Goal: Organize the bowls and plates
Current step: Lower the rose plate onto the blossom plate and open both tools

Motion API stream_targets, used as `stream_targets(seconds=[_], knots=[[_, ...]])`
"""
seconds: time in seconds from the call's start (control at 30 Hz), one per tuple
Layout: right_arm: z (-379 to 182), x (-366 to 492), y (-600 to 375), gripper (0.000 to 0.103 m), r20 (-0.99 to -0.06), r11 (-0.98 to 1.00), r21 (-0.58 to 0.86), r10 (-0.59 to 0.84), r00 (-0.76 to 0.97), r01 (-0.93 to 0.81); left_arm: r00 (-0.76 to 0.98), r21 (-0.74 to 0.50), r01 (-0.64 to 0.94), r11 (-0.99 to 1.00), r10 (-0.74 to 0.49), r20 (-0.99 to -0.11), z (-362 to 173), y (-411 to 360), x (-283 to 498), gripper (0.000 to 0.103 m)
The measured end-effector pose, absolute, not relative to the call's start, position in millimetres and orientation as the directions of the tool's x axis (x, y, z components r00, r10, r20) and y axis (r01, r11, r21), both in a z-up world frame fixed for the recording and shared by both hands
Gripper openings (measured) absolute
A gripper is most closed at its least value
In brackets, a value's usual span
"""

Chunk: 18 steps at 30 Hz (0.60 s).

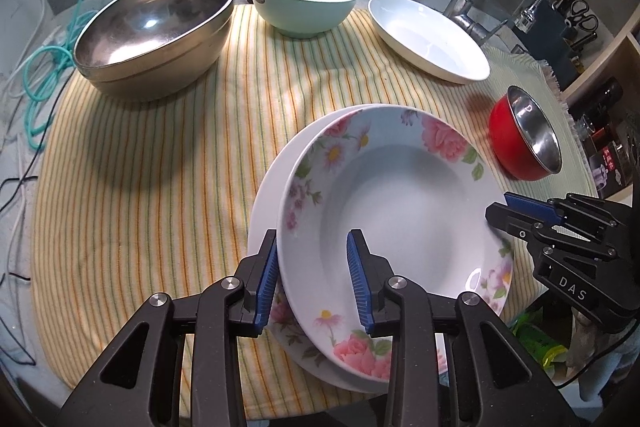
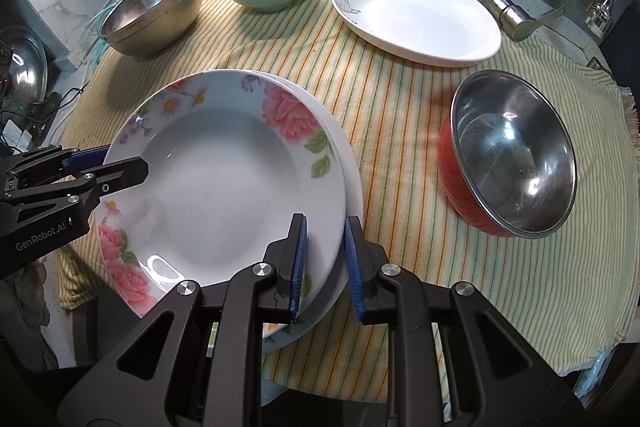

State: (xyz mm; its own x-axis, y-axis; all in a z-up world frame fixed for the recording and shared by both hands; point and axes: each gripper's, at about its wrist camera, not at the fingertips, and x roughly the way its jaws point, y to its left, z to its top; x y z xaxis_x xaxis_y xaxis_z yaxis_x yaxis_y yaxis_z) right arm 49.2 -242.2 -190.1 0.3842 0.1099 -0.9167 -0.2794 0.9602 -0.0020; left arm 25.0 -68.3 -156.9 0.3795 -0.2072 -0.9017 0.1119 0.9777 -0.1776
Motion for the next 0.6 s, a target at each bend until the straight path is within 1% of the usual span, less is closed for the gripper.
stream_targets(seconds=[0.4,0.47,0.53,0.57,0.6], knots=[[-189.8,49.7,-245.3,0.022,-0.914,0.961,0.020,0.130,0.383,-0.277,0.381,-0.178,0.108,0.978,-0.206,-0.902,-156.7,-67.4,25.8,0.033],[-189.5,49.8,-245.7,0.027,-0.913,0.962,0.023,0.132,0.386,-0.273,0.381,-0.180,0.104,0.978,-0.207,-0.901,-156.5,-66.6,26.1,0.033],[-187.7,49.1,-246.9,0.047,-0.908,0.963,0.025,0.133,0.397,-0.267,0.380,-0.185,0.099,0.978,-0.209,-0.901,-156.1,-65.2,26.4,0.034],[-186.2,48.7,-248.1,0.050,-0.905,0.964,0.028,0.137,0.404,-0.264,0.381,-0.187,0.097,0.978,-0.210,-0.901,-156.0,-64.1,26.8,0.034],[-184.4,48.5,-249.4,0.051,-0.901,0.964,0.035,0.144,0.410,-0.262,0.381,-0.189,0.094,0.977,-0.211,-0.900,-155.8,-63.1,27.3,0.034]])
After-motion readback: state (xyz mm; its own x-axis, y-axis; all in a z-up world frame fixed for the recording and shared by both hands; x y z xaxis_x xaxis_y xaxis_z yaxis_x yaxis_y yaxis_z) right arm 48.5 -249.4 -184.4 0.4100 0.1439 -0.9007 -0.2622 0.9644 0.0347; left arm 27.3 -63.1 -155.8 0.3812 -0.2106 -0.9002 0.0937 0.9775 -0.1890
